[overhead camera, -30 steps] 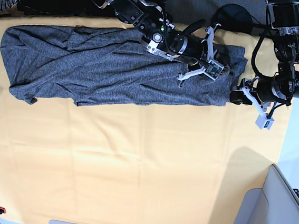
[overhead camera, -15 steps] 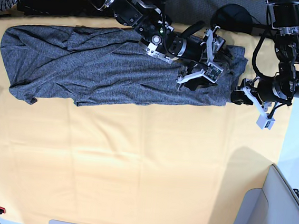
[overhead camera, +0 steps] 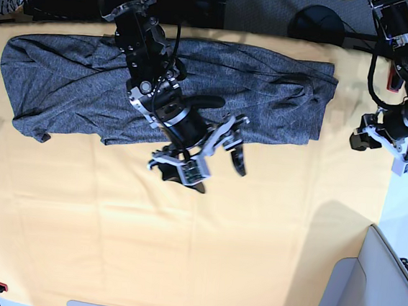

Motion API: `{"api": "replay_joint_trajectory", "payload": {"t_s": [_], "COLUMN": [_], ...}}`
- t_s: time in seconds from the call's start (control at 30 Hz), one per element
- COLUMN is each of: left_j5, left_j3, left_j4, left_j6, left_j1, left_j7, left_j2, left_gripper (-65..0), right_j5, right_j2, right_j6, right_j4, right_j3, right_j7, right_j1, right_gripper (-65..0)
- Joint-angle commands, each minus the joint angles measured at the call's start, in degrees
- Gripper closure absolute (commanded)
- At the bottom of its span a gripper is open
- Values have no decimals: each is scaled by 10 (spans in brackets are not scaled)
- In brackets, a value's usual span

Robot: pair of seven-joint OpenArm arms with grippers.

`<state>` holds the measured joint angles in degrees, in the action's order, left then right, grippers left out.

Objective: Fold the T-shirt properly
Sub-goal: 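Release the cuff and move the right gripper back to the shirt's end, then grasp the shirt's end with the left gripper and fold it toward the right gripper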

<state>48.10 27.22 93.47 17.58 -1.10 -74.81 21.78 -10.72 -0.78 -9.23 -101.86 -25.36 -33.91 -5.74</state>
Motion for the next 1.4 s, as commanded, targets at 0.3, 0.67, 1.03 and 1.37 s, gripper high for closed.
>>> {"api": "replay_joint_trajectory", "payload": {"t_s": [0.3,0.67,1.03,1.37], "left_j5": [47,80,153,153], "left_j3": [49,48,-74,-129], "left_j4": [-94,-180,-146,-85], "left_j6": [133,134,133,131], "left_j1": [-13,-12,-26,-30], "left_j7": [-52,-52,-52,-52], "left_j2": [6,8,9,8], "left_gripper": [-269,-269,-324,-323], "right_j5": [0,0,-1,-1], "right_j2": [-33,-33,-32,-31], "right_j6": [61,61,61,61], "right_j4": [-80,-100,-98,-97], "right_j3": [110,305,357,355], "right_j7": [14,14,11,11], "right_j1": [78,162,176,176], "right_gripper": [-471,-471,-471,-471]}}
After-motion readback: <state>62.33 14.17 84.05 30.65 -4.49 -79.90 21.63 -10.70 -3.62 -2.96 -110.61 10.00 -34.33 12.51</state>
